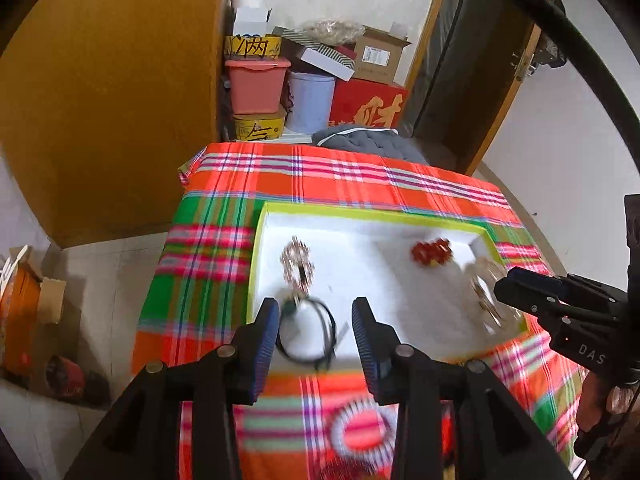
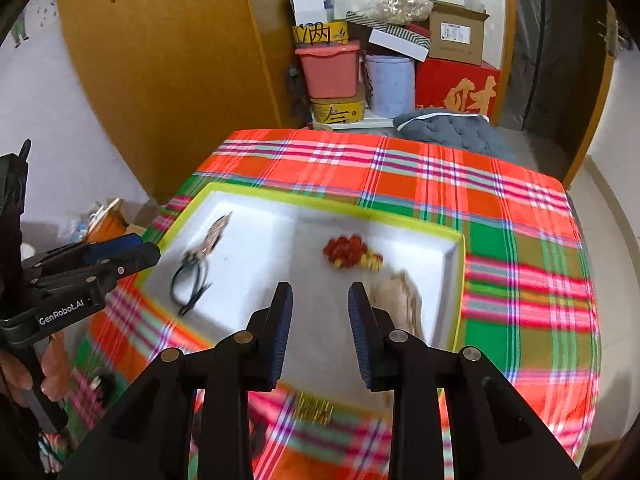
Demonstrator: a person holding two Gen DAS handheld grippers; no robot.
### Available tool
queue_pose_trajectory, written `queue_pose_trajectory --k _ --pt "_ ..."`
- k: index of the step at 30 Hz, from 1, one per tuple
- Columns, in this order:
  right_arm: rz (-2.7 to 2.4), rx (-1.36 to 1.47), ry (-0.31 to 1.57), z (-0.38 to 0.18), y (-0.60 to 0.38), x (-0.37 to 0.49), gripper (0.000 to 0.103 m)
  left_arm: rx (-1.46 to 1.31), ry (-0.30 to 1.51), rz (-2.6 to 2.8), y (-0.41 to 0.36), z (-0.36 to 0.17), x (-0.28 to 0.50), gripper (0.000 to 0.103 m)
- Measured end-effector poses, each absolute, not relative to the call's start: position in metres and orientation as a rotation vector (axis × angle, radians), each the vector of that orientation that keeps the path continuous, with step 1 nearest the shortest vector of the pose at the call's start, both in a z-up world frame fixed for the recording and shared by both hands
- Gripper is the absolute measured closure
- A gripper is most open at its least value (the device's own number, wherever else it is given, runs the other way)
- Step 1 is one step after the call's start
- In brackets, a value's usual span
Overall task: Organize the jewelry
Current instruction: 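Carry the red beads and rhinestone clip into the yellow tray and open both tools, then move the right tool onto the black band while the left tool reaches the dark beaded bracelet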
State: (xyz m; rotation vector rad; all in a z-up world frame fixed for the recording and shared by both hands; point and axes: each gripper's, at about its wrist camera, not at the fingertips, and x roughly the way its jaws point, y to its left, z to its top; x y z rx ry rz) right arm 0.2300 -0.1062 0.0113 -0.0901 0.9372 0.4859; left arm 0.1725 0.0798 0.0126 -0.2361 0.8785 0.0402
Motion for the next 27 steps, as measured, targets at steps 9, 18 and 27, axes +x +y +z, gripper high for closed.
queue_pose_trajectory --k 9,18,27 --pt "0.506 -0.064 0.932 0.023 -0.130 0.163 0.073 -0.234 0.881 0.067 0.060 0.019 0.100 0.065" --pt "0.517 -0.048 0.938 0.027 -0.142 0.116 0.073 -0.252 0.881 0.084 0.060 0.025 0.045 0.065" --pt "0.514 -0.021 0.940 0.028 -0.153 0.088 0.073 -0.289 0.868 0.095 0.063 0.031 0.008 0.065"
